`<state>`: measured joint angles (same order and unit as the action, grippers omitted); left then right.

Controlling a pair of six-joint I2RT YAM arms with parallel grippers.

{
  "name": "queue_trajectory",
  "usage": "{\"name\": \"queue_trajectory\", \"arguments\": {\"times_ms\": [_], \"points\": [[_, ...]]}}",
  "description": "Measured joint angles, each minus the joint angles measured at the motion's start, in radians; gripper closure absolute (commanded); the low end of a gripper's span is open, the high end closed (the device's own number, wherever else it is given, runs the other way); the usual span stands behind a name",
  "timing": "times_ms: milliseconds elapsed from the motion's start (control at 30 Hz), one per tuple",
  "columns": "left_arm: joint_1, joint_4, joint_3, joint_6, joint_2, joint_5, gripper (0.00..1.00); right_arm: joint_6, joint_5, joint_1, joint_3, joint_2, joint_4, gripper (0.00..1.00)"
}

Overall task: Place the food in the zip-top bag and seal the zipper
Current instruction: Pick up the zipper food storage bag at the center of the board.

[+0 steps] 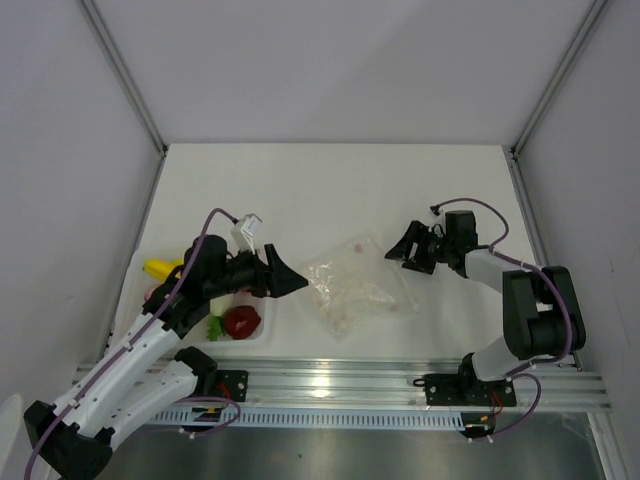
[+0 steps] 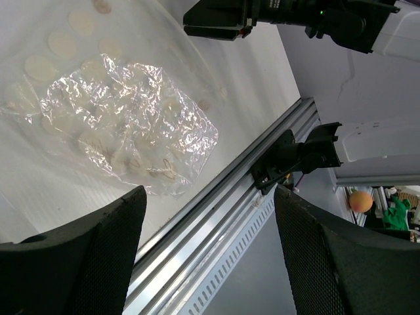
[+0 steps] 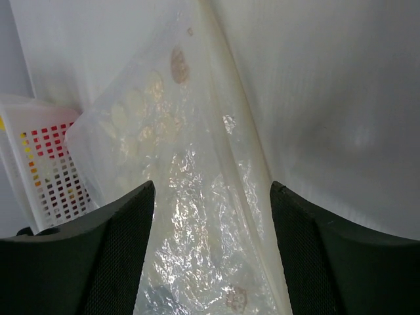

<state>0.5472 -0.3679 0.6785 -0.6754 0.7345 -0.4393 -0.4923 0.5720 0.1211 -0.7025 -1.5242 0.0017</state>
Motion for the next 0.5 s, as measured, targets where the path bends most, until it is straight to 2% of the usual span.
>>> {"name": "queue_trajectory", "arguments": {"times_ms": [133,167,267,333,367,500], "points": [[0.0,0.001,0.005,0.003,0.018,-0.013,0.2,-0.002,0.116,0.0,0.002,-0.06,0.074,0.32],[0.0,0.0,0.005,0.003,0.023,-0.013,0.21,-0.001,0.144,0.001,0.002,-0.072,0.092,0.39],[0.0,0.0,0.005,0.003,0.035,-0.014,0.21,0.0,0.208,0.01,0.004,-0.1,0.128,0.46],[0.0,0.0,0.005,0.003,0.042,-0.014,0.21,0.0,0.241,0.019,0.019,-0.106,0.156,0.48],[0.0,0.0,0.005,0.004,0.045,-0.015,0.22,-0.003,0.26,0.023,0.03,-0.106,0.169,0.55],[0.001,-0.001,0.005,0.004,0.054,-0.018,0.23,-0.008,0.317,0.052,0.066,-0.114,0.213,0.55]]}}
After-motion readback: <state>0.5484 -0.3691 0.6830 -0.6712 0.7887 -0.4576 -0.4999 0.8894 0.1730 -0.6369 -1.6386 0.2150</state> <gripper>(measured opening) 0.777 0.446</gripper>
